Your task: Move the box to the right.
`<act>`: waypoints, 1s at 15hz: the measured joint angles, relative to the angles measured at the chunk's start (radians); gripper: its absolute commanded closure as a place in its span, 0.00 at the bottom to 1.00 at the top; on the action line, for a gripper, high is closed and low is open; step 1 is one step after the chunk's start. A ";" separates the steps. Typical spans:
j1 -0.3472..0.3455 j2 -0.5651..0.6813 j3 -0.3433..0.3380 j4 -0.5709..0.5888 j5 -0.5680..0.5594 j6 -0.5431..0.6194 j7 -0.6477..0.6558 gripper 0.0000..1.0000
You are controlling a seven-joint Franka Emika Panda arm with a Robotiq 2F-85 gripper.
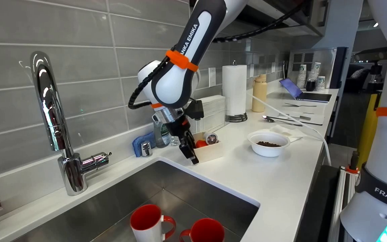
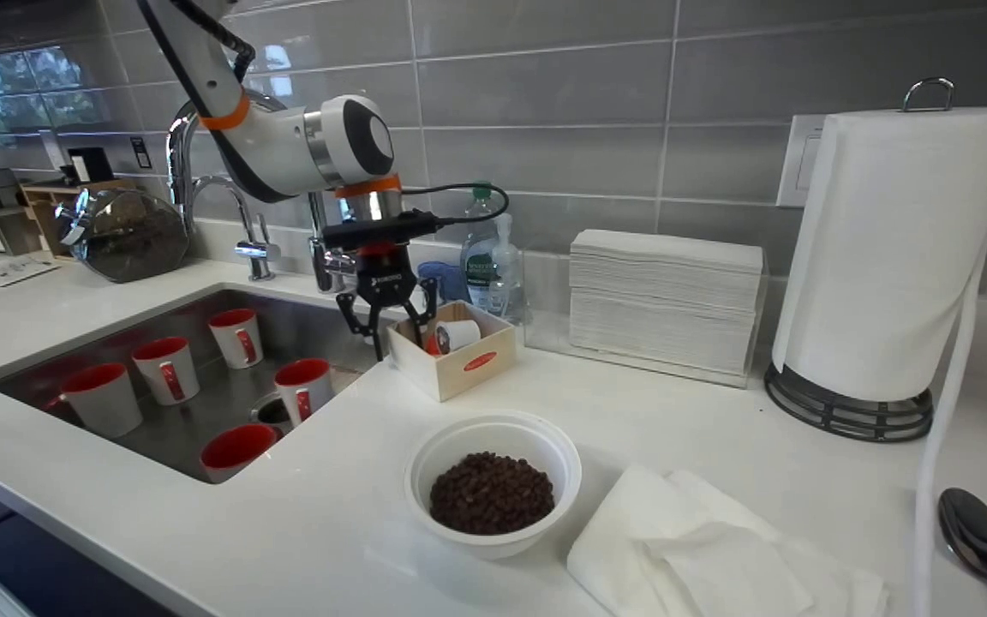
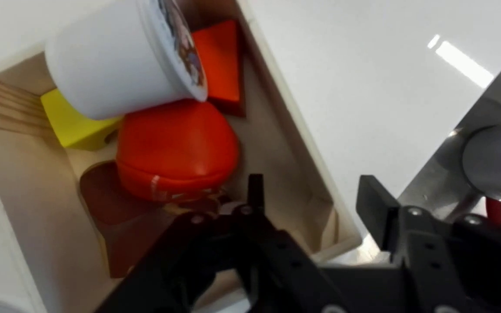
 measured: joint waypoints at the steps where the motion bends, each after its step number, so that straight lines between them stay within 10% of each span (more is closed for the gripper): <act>1: -0.001 0.000 -0.003 0.000 0.001 0.005 0.003 0.87; 3: -0.004 -0.001 -0.004 0.000 0.006 0.010 0.006 1.00; 15: -0.060 -0.062 -0.026 -0.081 0.085 0.052 0.005 0.99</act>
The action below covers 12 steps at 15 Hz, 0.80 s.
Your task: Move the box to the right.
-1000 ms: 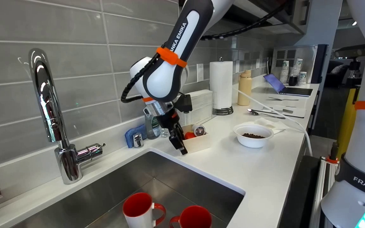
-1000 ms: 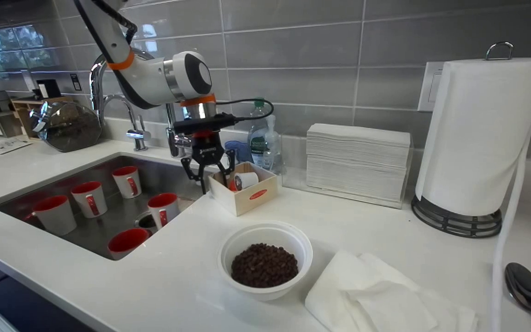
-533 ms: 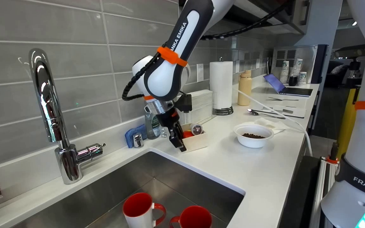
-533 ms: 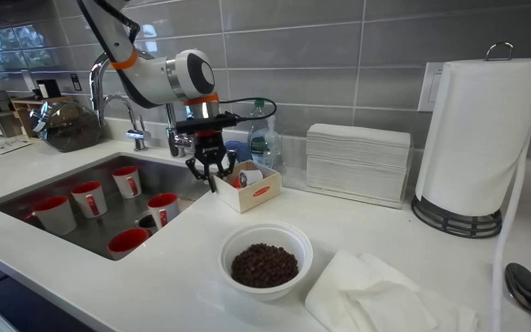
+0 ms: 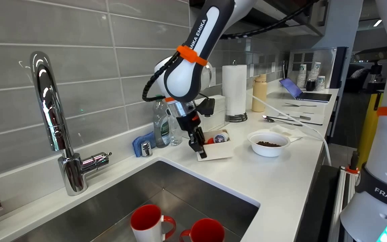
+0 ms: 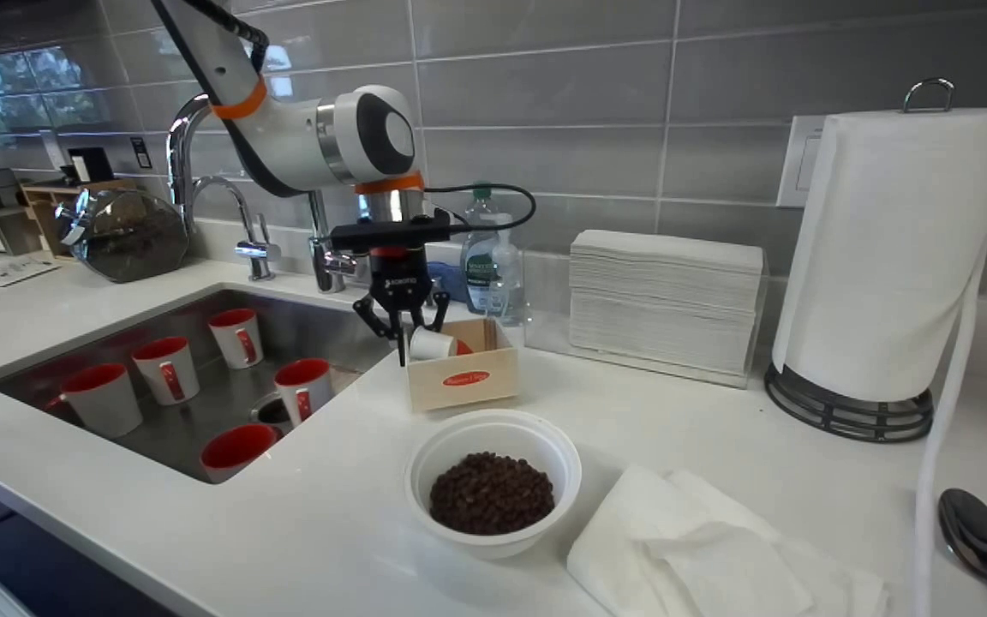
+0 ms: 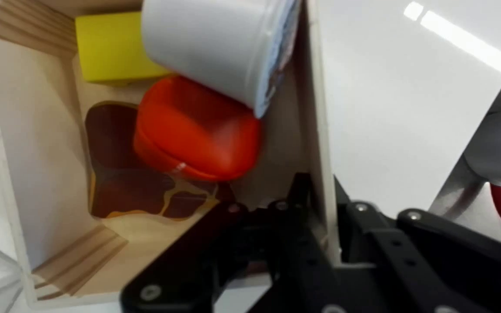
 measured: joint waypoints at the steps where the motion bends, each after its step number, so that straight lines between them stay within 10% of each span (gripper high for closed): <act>1: -0.007 -0.007 -0.008 -0.012 0.007 0.003 0.001 0.99; 12: -0.117 -0.031 -0.099 -0.042 0.159 0.065 0.023 0.99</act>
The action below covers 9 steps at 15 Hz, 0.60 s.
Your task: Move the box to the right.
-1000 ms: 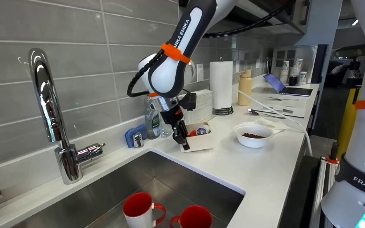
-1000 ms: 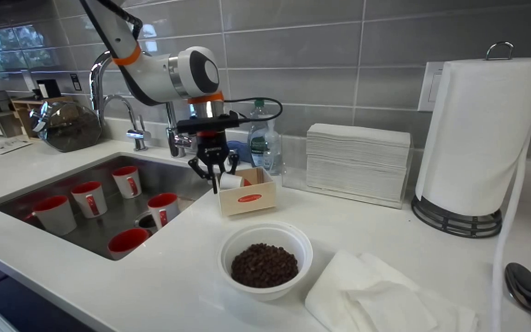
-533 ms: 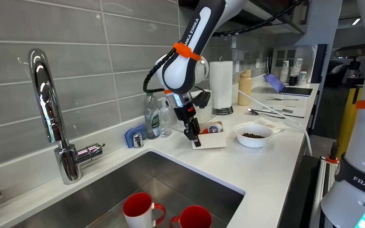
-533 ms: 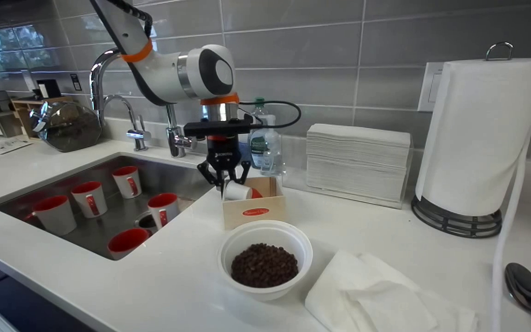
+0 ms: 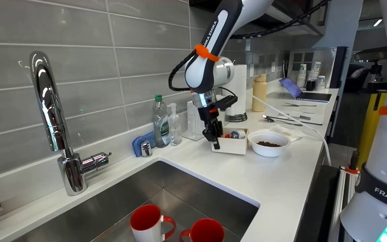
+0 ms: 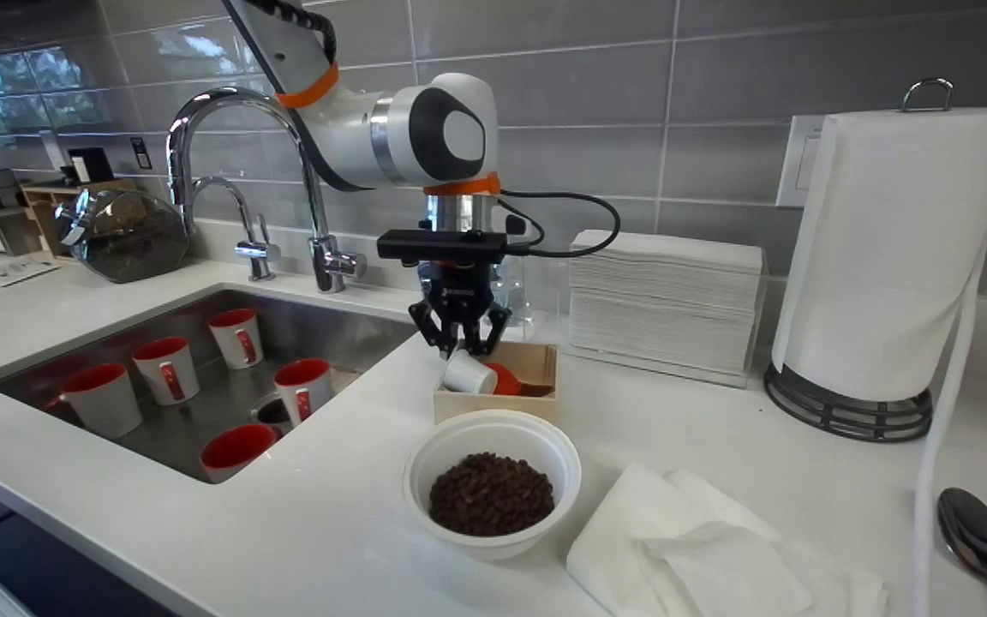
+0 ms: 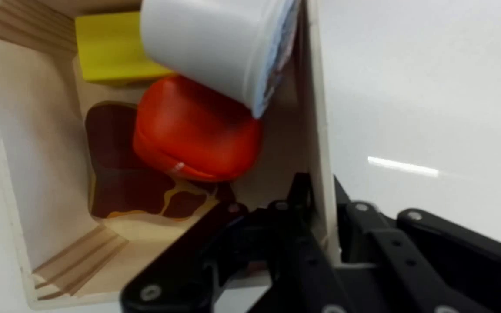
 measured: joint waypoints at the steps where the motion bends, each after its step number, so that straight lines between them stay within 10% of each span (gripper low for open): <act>1: -0.009 0.000 -0.008 0.001 0.015 0.014 0.011 0.99; 9: -0.056 0.011 -0.074 0.059 0.078 0.077 0.116 0.99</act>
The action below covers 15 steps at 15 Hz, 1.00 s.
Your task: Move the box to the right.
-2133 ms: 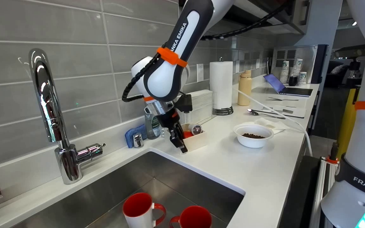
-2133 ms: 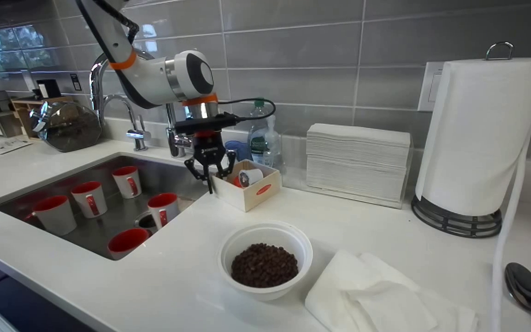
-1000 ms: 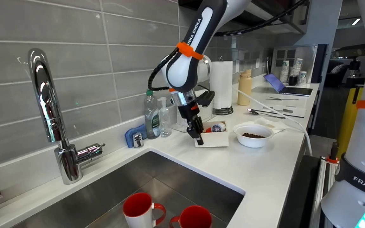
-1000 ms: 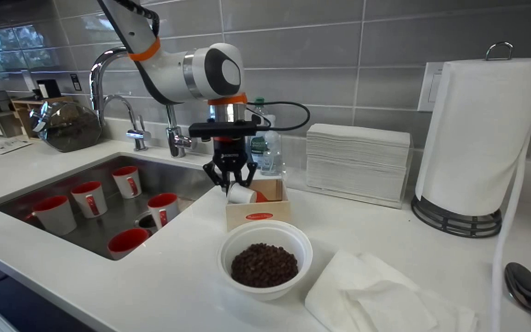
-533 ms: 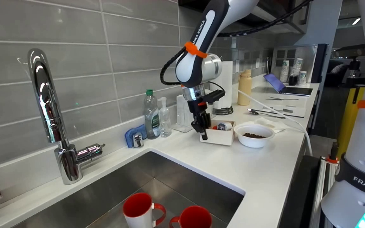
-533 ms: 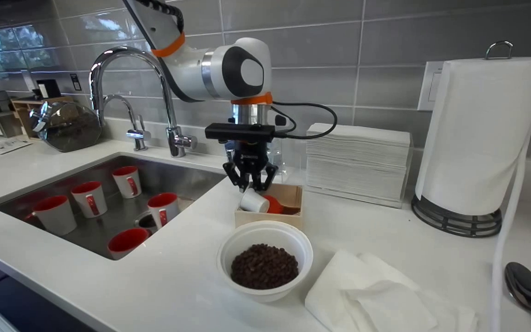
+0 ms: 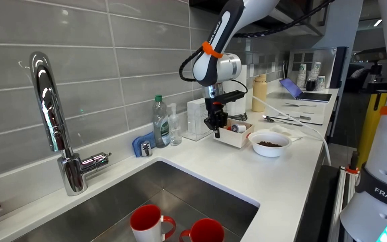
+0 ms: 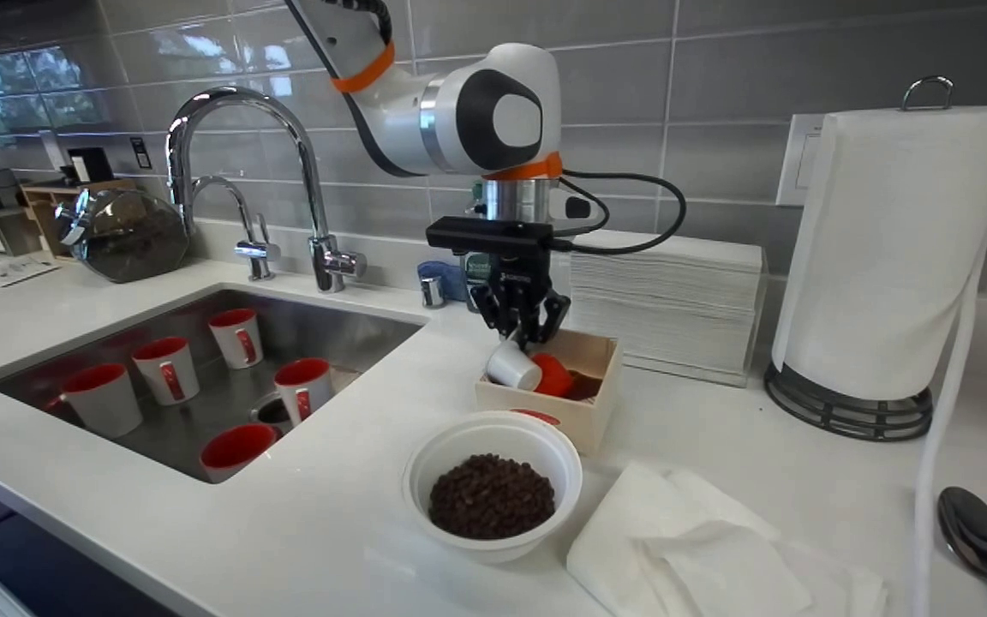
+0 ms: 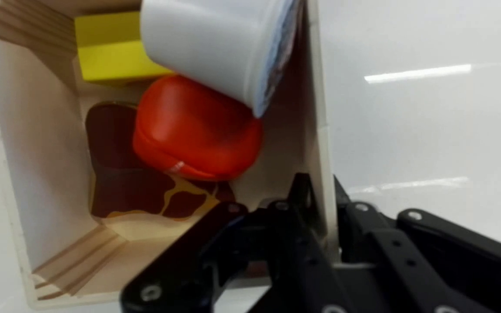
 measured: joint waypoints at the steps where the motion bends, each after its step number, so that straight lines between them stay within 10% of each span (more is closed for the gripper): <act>1: -0.003 0.006 -0.009 0.012 0.000 0.002 0.015 0.99; 13: -0.042 0.124 -0.074 0.188 -0.001 0.002 0.083 0.99; 14: -0.046 0.136 -0.075 0.201 -0.001 0.002 0.083 0.71; 15: -0.048 0.149 -0.075 0.212 -0.001 0.002 0.083 0.70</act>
